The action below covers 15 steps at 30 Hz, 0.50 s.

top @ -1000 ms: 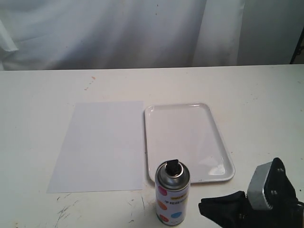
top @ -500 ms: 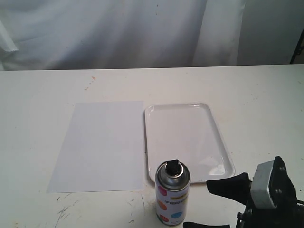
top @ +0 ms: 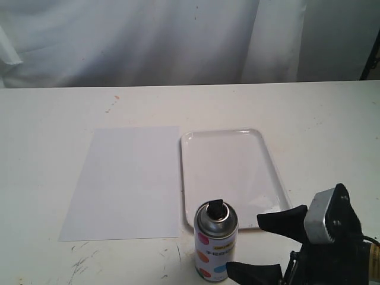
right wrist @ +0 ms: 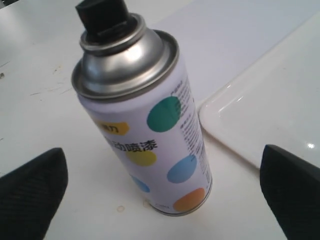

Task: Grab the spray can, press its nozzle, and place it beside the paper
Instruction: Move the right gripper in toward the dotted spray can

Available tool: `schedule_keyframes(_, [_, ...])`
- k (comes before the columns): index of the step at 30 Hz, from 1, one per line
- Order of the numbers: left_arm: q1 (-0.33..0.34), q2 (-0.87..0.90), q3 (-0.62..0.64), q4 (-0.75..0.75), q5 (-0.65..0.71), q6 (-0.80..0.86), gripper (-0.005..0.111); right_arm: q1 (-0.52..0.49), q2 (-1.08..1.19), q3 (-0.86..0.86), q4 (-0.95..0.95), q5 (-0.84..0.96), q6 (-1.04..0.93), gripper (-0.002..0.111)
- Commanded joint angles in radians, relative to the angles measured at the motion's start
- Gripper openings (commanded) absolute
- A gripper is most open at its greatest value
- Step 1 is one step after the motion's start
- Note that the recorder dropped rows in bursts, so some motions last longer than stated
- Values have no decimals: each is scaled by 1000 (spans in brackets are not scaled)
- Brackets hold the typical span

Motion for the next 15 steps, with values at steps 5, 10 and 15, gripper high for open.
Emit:
schedule_keyframes(5, [1, -5, 4, 0, -4, -2, 0, 10, 70, -48, -29, 0, -5, 95])
schedule_keyframes(10, [1, -5, 4, 0, -4, -2, 0, 54, 103, -77, -27, 10, -32, 95])
schedule_keyframes(15, [1, -5, 4, 0, -4, -2, 0, 70, 134, -110, -25, 14, -32, 95])
